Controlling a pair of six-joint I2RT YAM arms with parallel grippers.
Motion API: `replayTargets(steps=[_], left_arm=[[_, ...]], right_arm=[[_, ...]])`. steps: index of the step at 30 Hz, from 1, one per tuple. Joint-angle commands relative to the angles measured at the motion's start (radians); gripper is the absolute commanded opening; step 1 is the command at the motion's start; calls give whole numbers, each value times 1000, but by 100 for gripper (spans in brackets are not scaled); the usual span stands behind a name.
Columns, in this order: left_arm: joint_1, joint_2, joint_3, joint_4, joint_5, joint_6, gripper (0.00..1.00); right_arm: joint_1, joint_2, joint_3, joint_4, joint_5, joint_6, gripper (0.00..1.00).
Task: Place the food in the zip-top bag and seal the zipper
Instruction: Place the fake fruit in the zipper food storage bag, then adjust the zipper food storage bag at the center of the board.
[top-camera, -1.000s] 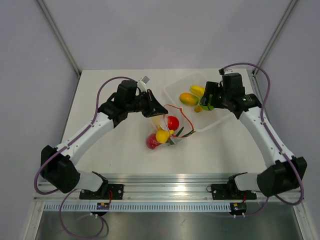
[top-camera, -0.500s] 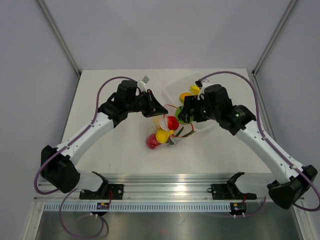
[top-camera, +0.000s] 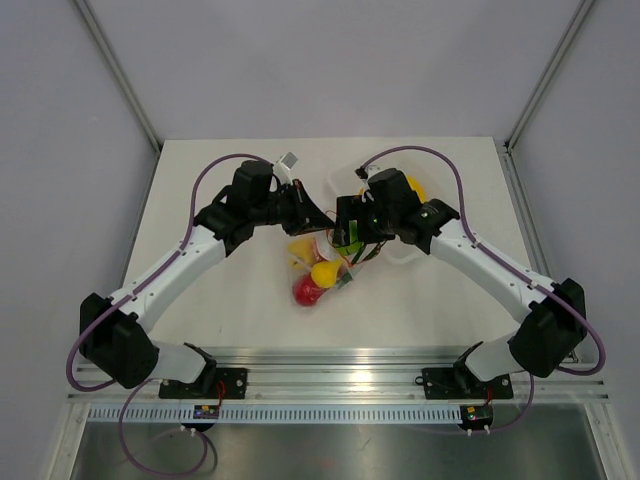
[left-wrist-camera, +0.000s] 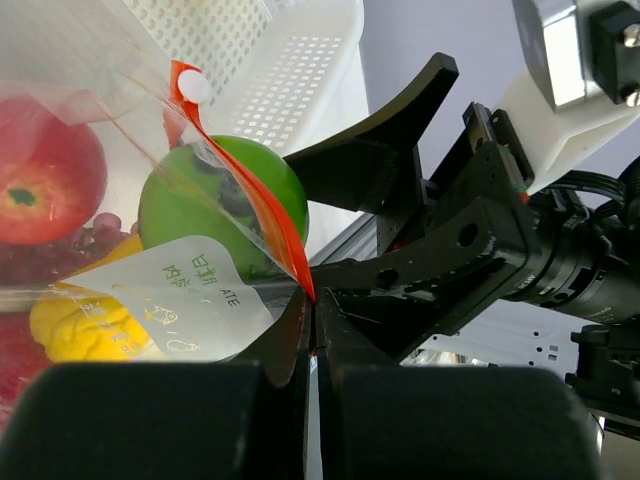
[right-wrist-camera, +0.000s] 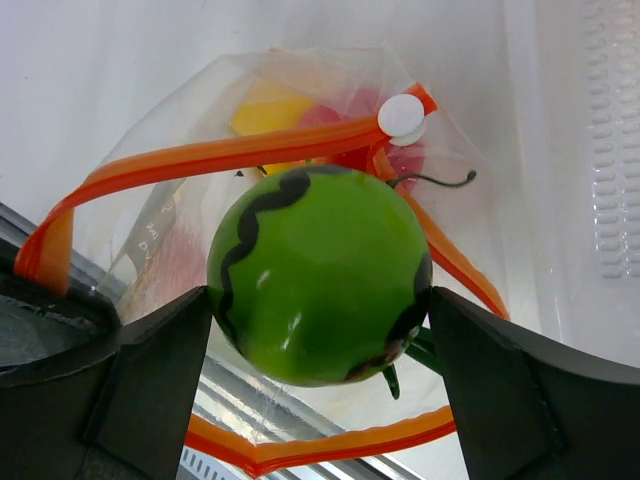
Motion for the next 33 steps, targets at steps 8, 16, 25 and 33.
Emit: replayTargets(steps=[8, 16, 25, 33], left_arm=[[3, -41, 5, 88, 40, -1, 0], [3, -36, 10, 87, 43, 2, 0], [3, -26, 19, 87, 54, 10, 0], [3, -26, 34, 70, 54, 18, 0]], right_arm=[[9, -126, 57, 12, 72, -15, 91], [9, -132, 40, -37, 160, -25, 81], [-73, -118, 8, -100, 152, -107, 64], [-76, -1, 64, -99, 57, -198, 55]])
